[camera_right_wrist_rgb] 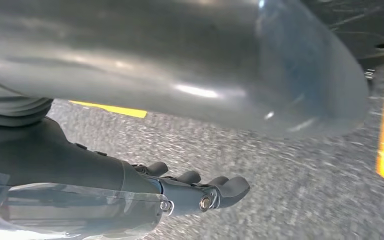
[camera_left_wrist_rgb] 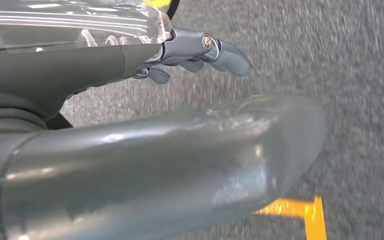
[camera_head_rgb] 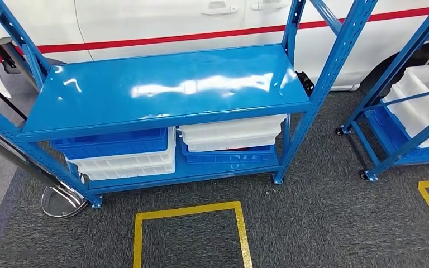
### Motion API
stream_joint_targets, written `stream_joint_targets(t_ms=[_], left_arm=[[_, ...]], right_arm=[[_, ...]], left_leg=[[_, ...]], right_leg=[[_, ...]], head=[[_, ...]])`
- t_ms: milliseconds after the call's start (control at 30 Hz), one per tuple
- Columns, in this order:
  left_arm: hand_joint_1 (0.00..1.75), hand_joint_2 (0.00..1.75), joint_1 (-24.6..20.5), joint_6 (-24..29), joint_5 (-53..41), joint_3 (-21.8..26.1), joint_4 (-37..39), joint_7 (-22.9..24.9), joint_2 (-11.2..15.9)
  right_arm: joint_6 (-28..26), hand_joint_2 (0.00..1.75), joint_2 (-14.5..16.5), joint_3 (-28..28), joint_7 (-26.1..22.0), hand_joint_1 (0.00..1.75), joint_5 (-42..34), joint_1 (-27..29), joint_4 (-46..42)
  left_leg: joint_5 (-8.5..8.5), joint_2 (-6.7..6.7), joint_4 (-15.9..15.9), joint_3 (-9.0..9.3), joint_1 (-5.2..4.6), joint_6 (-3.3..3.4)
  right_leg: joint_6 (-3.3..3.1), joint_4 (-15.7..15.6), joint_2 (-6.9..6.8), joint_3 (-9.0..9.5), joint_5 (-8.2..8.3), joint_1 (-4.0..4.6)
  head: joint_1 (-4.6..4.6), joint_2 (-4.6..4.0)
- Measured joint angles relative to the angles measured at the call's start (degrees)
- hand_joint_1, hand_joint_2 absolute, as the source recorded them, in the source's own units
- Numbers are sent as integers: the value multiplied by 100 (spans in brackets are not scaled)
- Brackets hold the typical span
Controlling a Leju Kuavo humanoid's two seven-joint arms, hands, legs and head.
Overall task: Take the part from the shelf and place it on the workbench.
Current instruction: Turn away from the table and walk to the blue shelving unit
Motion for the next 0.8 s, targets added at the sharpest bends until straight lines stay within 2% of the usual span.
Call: stream_joint_targets(t_ms=[33,100,133,167,233,267,300,333,367,400,433,467,533,567,600,667,733,800], left_arm=[[0,0,8,8,16,0,0,-5,1],[0,0,33,33,43,0,0,-8,-3],[0,0,30,58,52,0,0,-9,-9],[0,0,17,81,54,0,0,-10,-17],[0,0,-39,113,57,-1,0,-22,-46],[0,0,-59,114,62,-2,0,-24,-60],[0,0,-74,112,70,-2,0,-26,-71],[0,0,-81,111,79,-2,0,-23,-75],[0,0,-84,113,87,-2,0,-14,-77],[0,0,-83,118,93,-2,0,-5,-78],[0,0,-83,126,98,-2,0,4,-79],[0,0,-83,134,103,-2,0,13,-79],[0,0,-82,149,116,-2,0,20,-81],[0,0,-83,153,122,-2,0,23,-83],[0,0,-83,158,129,-2,0,28,-83],[0,0,-84,166,141,-2,1,37,-83],[0,0,-86,179,155,-2,1,41,-81],[0,0,-88,192,169,-2,1,42,-79]], right_arm=[[5,0,4,-4,1,0,0,5,-7],[10,0,10,-16,3,0,0,8,-19],[10,0,14,-21,4,0,0,0,-25],[10,0,16,-23,4,0,0,-15,-32],[10,0,17,-20,3,0,0,-60,-47],[10,0,15,-18,2,0,0,-76,-52],[9,0,12,-17,1,0,0,-87,-57],[9,0,10,-19,1,0,0,-86,-62],[9,0,8,-20,2,0,0,-80,-67],[10,0,7,-22,2,0,1,-72,-70],[10,0,7,-23,3,0,1,-62,-72],[8,0,7,-24,3,0,1,-55,-73],[2,0,7,-24,4,0,1,-43,-74],[-1,0,7,-25,5,0,0,-41,-74],[-2,0,7,-25,5,0,0,-42,-74],[-3,0,7,-25,9,0,0,-45,-74],[-10,0,19,-25,13,0,0,-43,-73],[-19,0,32,-26,14,0,0,-40,-72]], left_leg=[[431,7,-284,-78,-6,35],[1431,22,-699,-152,-34,115],[1737,23,-769,-151,-52,160],[1788,15,-764,-120,-71,201],[1713,0,-805,-11,-68,288],[1682,-1,-861,51,-60,326],[1655,2,-921,115,-46,356],[1634,5,-956,162,-44,375],[1610,5,-976,197,-41,385],[1578,-1,-984,229,-39,387],[1541,-11,-985,266,-38,383],[1497,-23,-985,314,-38,378],[1411,-35,-990,424,-36,352],[1374,-38,-985,469,-46,328],[1348,-41,-982,492,-55,299],[1332,-43,-999,507,-69,235],[1315,-33,-1015,523,-76,170],[1130,-17,-753,421,-72,111]], right_leg=[[14,4,6,127,-110,3],[75,36,29,320,-322,18],[122,44,39,388,-407,24],[175,32,47,453,-473,23],[260,-3,29,570,-584,2],[291,98,14,544,-661,-9],[320,330,-1,425,-771,-16],[347,688,-13,202,-892,-22],[372,1090,-18,-84,-1006,-28],[393,1416,-19,-360,-1044,-38],[405,1577,-21,-575,-957,-46],[409,1536,-22,-696,-745,-51],[386,965,-24,-682,-121,-49],[360,663,-26,-624,98,-34],[319,431,-28,-570,204,-16],[237,263,-27,-533,193,19],[158,171,-27,-497,203,-6],[82,87,-46,-436,229,-43]], head=[[-3,0],[-7,1],[-4,0],[-3,0],[4,-1],[7,-1],[15,-1],[21,-1],[24,0],[25,0],[25,0],[25,-1],[26,-1],[25,-1],[22,-1],[16,-1],[11,-1],[-20,0]])
